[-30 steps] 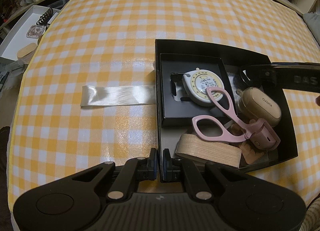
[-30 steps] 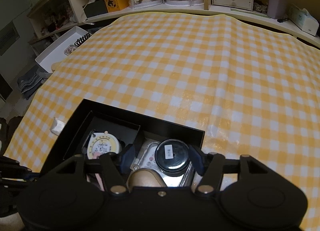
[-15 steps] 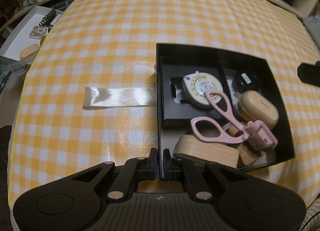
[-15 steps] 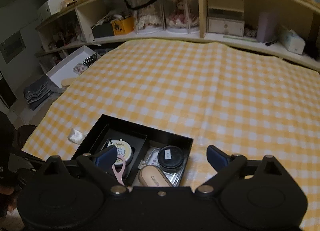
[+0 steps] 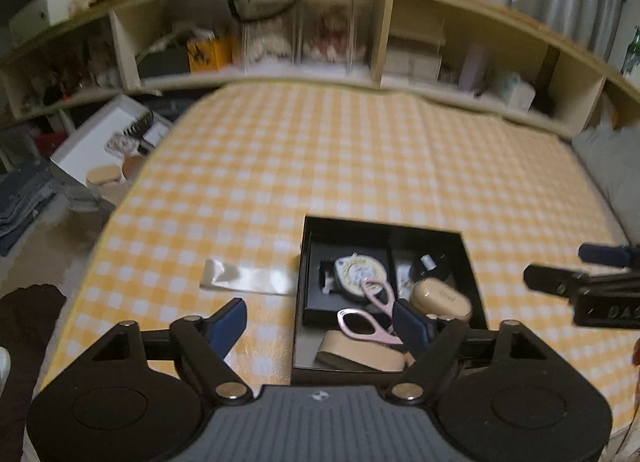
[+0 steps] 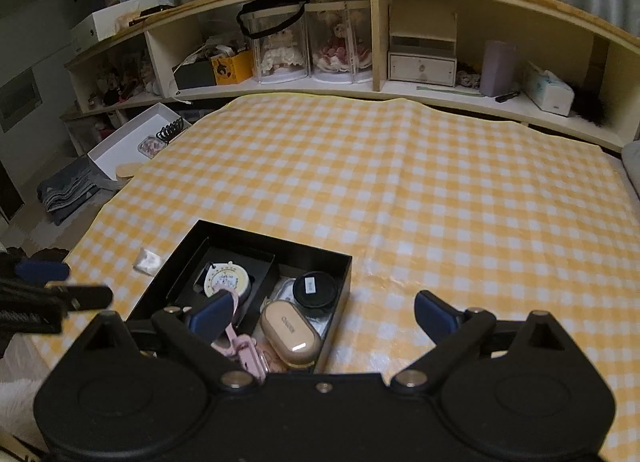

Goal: Organize rigid objects

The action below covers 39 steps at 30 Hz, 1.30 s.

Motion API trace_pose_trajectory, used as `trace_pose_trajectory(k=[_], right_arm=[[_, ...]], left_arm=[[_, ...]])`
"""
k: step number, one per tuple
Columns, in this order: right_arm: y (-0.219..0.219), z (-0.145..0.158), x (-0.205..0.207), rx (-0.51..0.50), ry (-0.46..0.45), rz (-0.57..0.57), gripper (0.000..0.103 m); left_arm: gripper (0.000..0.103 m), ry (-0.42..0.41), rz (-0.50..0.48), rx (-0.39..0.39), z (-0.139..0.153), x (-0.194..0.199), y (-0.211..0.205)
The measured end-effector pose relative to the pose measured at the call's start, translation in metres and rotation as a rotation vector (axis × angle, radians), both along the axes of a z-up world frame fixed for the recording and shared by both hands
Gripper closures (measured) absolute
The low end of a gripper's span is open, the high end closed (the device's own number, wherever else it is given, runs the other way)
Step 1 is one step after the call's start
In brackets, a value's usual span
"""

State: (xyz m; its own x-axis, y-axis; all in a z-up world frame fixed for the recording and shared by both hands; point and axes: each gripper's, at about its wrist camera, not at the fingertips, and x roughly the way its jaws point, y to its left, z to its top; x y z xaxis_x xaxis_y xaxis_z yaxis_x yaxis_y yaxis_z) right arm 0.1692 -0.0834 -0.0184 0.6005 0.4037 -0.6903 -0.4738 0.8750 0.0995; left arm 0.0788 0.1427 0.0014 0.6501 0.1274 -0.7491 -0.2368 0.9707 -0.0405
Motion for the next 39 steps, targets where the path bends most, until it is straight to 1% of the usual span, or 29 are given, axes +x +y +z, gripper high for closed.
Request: trace_pose_trajectory(k=[5, 8, 13, 17, 25, 31, 34, 39], right_arm=[[-0.011, 0.006, -0.022, 0.009, -0.019, -0.019, 0.003], [-0.016, 0.01, -0.037, 0.004, -0.044, -0.028, 0.001], [-0.027, 0.015, -0.062, 0.024, -0.055, -0.043, 0.0], [-0.036, 0.017, -0.086, 0.017, -0.091, -0.06, 0.0], [-0.055, 0.017, -0.123, 0.019, -0.151, -0.092, 0.0], [-0.062, 0.016, -0.14, 0.02, -0.209, -0.12, 0.0], [-0.064, 0.014, -0.144, 0.031, -0.219, -0.123, 0.0], [-0.065, 0.012, -0.151, 0.033, -0.24, -0.142, 0.0]], left_arm=[[0.011, -0.076, 0.019, -0.015, 0.018, -0.028, -0.018], [0.008, -0.118, 0.045, -0.03, 0.023, -0.045, -0.023], [0.005, -0.14, 0.076, -0.044, 0.025, -0.07, -0.033], [0.001, -0.156, 0.078, -0.012, 0.025, -0.088, -0.044], [0.0, -0.196, 0.079, 0.058, 0.025, -0.113, -0.063], [0.0, -0.245, 0.083, 0.125, 0.023, -0.13, -0.077], [0.0, -0.266, 0.082, 0.164, 0.022, -0.134, -0.084], [0.0, -0.281, 0.075, 0.194, 0.021, -0.134, -0.09]])
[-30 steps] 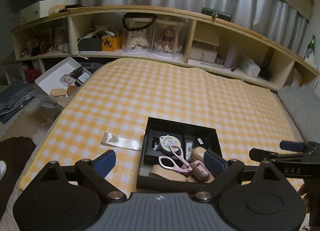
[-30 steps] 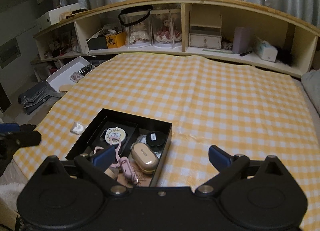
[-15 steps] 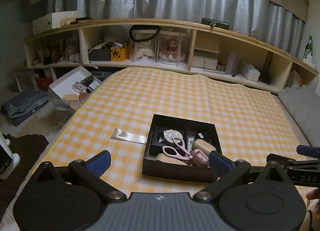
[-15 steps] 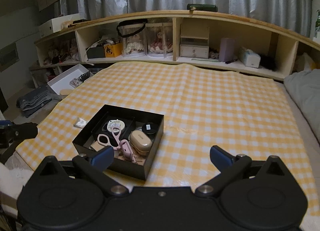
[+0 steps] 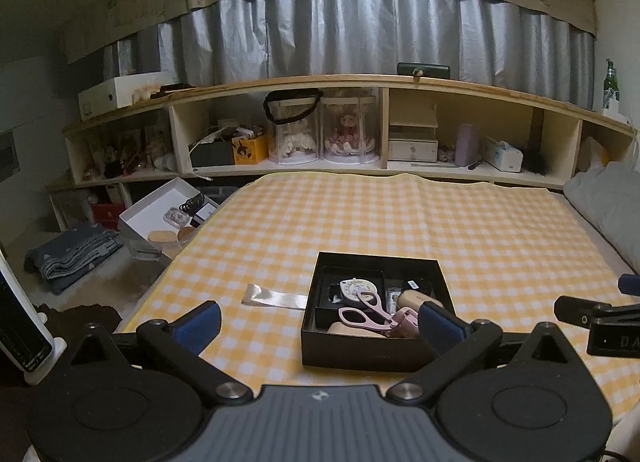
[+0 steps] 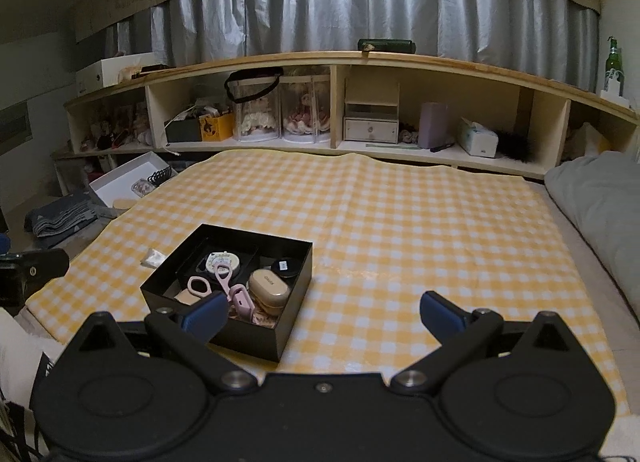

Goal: Organize rigid objects

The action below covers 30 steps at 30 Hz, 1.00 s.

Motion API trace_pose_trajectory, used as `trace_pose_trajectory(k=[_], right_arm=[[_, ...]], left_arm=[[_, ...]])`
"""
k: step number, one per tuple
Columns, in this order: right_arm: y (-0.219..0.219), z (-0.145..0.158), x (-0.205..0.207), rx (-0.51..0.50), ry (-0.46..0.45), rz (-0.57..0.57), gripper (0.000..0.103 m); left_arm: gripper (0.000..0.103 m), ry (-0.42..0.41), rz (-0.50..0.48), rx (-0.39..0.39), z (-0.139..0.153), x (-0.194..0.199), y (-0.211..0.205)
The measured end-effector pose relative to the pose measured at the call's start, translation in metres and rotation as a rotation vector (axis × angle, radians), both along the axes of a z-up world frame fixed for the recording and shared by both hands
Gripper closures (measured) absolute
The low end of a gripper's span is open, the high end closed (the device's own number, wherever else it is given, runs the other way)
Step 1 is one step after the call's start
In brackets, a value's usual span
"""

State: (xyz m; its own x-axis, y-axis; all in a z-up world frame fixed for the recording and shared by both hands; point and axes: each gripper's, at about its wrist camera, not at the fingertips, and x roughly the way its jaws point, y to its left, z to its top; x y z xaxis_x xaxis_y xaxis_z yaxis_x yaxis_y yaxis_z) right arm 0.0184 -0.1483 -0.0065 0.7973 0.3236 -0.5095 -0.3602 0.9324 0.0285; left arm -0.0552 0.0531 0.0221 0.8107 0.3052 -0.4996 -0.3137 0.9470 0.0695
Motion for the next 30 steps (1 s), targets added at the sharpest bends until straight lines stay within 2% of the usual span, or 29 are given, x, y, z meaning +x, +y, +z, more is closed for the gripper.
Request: trace_pose_trajectory(k=[15, 30], right_arm=[[-0.0032, 0.001, -0.0044, 0.029, -0.014, -0.007, 0.0], [-0.0036, 0.0022, -0.0051, 0.032, -0.017, -0.003, 0.0]], left_arm=[[0.0, 0.02, 0.027, 0.076, -0.0031, 0.0011, -0.0082], [0.0, 0.026, 0.03, 0.075, -0.0047, 0.0013, -0.0084]])
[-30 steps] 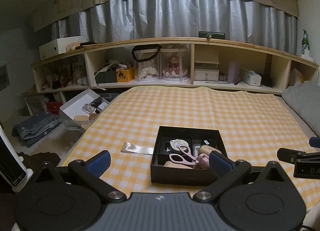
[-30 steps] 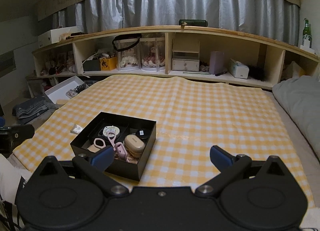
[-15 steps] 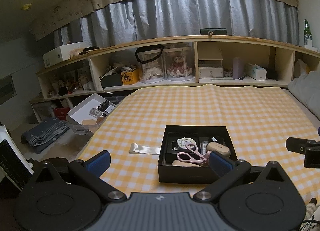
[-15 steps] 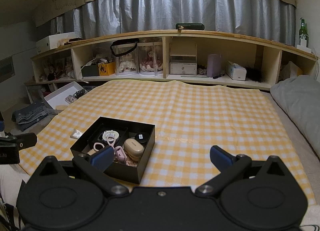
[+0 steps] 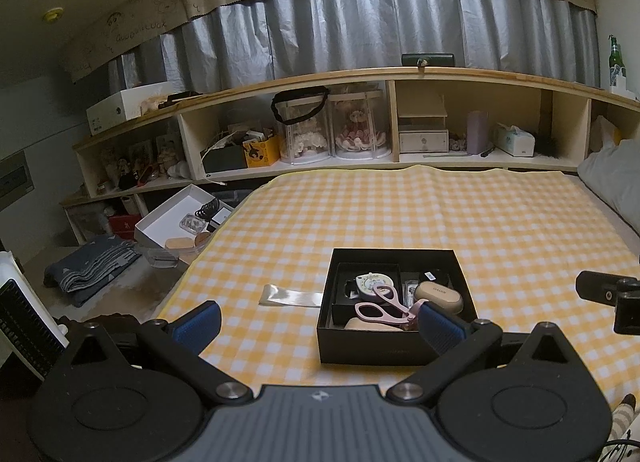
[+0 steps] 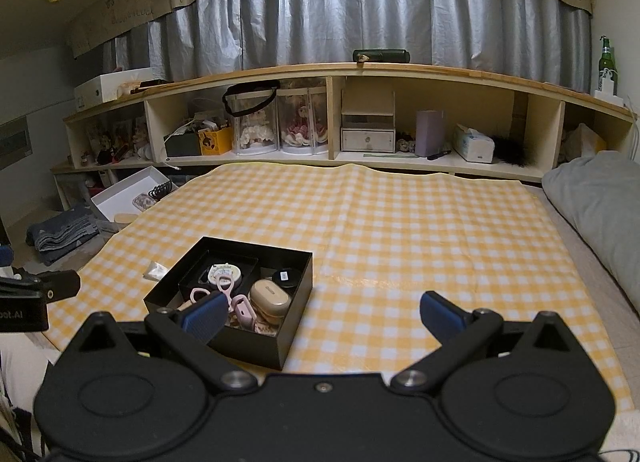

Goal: Organize rigid objects

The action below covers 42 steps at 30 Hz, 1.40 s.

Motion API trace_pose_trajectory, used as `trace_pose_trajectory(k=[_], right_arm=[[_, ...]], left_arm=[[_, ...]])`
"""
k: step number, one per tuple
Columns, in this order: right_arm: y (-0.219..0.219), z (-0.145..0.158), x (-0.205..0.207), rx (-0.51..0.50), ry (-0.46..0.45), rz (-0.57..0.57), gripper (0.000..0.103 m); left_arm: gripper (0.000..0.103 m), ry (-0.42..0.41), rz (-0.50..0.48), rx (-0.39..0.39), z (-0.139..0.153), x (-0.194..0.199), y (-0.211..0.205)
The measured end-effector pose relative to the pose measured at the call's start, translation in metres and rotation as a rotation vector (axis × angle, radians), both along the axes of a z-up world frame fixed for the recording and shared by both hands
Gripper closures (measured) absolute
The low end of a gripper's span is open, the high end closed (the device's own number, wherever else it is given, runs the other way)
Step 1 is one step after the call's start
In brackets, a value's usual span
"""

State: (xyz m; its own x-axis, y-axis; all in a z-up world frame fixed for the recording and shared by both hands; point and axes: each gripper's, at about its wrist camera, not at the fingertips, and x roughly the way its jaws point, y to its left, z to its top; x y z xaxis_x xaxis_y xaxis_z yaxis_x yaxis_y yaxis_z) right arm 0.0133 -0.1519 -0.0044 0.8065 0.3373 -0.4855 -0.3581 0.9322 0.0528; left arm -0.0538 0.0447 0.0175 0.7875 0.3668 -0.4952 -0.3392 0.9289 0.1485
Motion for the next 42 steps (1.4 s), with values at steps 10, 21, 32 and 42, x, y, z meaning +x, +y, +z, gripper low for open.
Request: trace_pose_trajectory(k=[10, 21, 32, 42], right_arm=[[0.0006, 0.0005, -0.0008, 0.0, 0.0, -0.001, 0.0], [0.0004, 0.0002, -0.0006, 0.001, 0.0, -0.001, 0.0], [0.0004, 0.0011, -0.0009, 0.003, -0.001, -0.002, 0.0], [0.0002, 0.0008, -0.001, 0.003, 0.0, -0.002, 0.0]], left_arm=[[0.0, 0.001, 0.0, -0.001, -0.0005, -0.0001, 0.0003], [0.0, 0.003, 0.0, 0.0, -0.0012, 0.0, 0.0004], [0.0, 0.004, 0.0, -0.001, -0.0029, -0.0002, 0.0003], [0.0, 0.006, 0.0, -0.001, -0.0028, 0.0001, 0.0002]])
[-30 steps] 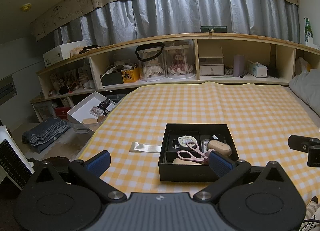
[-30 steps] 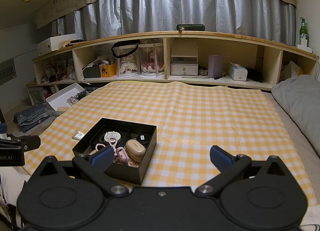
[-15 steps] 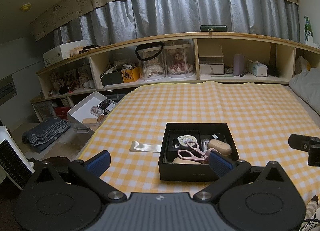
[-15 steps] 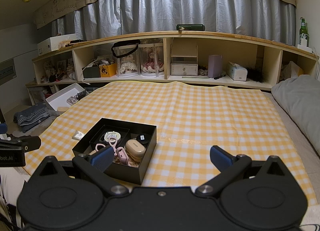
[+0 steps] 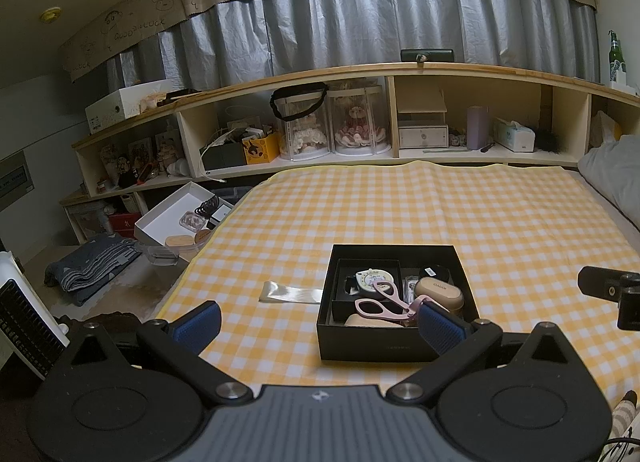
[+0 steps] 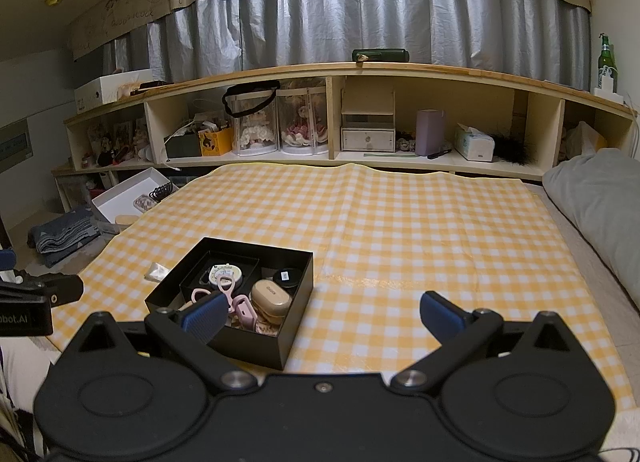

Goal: Organize rigid objects

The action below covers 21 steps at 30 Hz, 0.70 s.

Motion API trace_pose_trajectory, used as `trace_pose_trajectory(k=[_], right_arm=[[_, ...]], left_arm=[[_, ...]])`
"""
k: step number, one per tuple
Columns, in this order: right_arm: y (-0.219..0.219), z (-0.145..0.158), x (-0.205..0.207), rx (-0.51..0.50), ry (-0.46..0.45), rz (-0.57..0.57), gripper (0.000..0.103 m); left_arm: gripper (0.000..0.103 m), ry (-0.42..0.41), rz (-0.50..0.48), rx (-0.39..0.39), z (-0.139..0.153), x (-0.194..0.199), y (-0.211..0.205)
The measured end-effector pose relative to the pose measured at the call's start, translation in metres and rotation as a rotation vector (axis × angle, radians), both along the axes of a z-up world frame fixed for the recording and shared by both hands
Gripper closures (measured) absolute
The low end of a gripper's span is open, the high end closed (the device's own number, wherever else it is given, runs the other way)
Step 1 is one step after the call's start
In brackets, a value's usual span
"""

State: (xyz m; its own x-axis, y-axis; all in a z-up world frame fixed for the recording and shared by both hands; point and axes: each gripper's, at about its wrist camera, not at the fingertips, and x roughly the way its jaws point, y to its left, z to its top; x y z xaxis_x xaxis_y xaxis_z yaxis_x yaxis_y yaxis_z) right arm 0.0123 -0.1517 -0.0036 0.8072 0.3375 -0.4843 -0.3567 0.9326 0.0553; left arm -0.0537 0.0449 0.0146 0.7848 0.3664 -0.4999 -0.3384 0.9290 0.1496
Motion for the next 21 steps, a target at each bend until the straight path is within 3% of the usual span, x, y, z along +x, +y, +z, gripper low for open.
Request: trace_pose_trajectory(k=[21], right_arm=[[-0.0011, 0.0006, 0.0005, 0.004, 0.001, -0.001, 0.0]], left_arm=[[0.0, 0.002, 0.0, -0.001, -0.0005, -0.0006, 0.0001]])
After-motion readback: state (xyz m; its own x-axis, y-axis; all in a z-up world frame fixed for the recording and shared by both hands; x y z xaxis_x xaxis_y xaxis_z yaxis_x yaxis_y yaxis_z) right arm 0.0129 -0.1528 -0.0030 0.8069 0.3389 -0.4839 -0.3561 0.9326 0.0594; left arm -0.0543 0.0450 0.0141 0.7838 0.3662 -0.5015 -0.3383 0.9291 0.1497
